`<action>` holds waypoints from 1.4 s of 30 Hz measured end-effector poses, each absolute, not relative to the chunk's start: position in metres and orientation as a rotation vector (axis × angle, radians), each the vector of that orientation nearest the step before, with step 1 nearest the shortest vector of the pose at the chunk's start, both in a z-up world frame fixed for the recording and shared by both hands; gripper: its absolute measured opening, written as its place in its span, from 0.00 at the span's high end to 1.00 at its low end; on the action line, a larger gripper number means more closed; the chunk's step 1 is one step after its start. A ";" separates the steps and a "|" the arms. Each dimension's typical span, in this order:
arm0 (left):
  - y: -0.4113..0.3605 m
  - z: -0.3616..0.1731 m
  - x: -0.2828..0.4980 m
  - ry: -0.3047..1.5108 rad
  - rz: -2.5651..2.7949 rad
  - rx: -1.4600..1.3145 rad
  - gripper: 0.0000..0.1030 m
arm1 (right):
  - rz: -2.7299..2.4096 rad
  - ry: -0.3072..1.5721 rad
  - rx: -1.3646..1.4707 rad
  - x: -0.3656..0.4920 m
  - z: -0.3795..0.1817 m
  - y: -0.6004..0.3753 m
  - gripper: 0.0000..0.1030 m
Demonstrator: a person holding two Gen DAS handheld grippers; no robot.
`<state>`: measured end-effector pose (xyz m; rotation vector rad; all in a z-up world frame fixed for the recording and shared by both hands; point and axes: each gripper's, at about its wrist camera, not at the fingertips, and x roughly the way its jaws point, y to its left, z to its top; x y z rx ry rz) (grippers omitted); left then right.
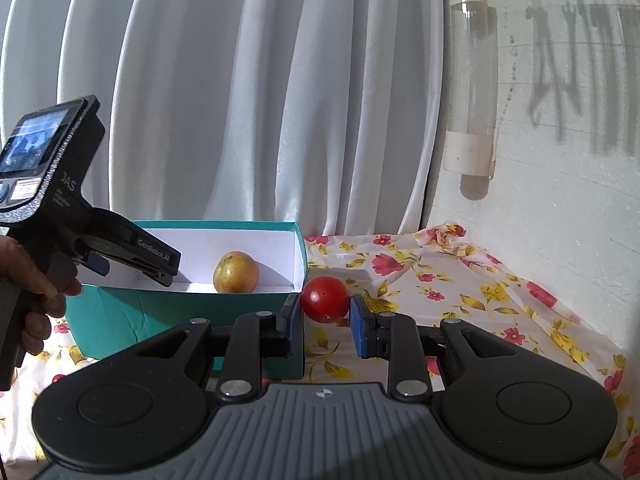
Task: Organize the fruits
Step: 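Carry the kiwi into the teal box and open the left gripper while the right holds the tomato, then lower the red tomato into the teal box and open the right gripper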
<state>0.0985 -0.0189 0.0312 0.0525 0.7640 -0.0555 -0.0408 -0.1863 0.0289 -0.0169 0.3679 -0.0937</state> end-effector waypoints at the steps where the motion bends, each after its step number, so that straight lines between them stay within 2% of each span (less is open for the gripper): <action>1: -0.017 0.036 0.093 0.758 -0.045 0.050 0.10 | -0.092 0.366 -0.019 -0.040 0.030 -0.186 0.76; 2: -0.014 0.040 0.087 0.752 -0.029 0.051 0.07 | -0.090 0.362 -0.019 -0.040 0.032 -0.185 0.76; 10: -0.002 0.057 0.059 0.753 -0.019 0.030 0.06 | -0.057 0.328 -0.030 -0.035 0.042 -0.175 0.75; 21: 0.025 0.049 0.046 0.787 0.028 0.003 0.03 | -0.024 0.326 -0.068 0.000 0.045 -0.160 0.75; 42: 0.053 0.029 0.042 0.857 0.110 -0.029 0.02 | 0.016 0.467 -0.112 0.077 -0.001 -0.139 0.75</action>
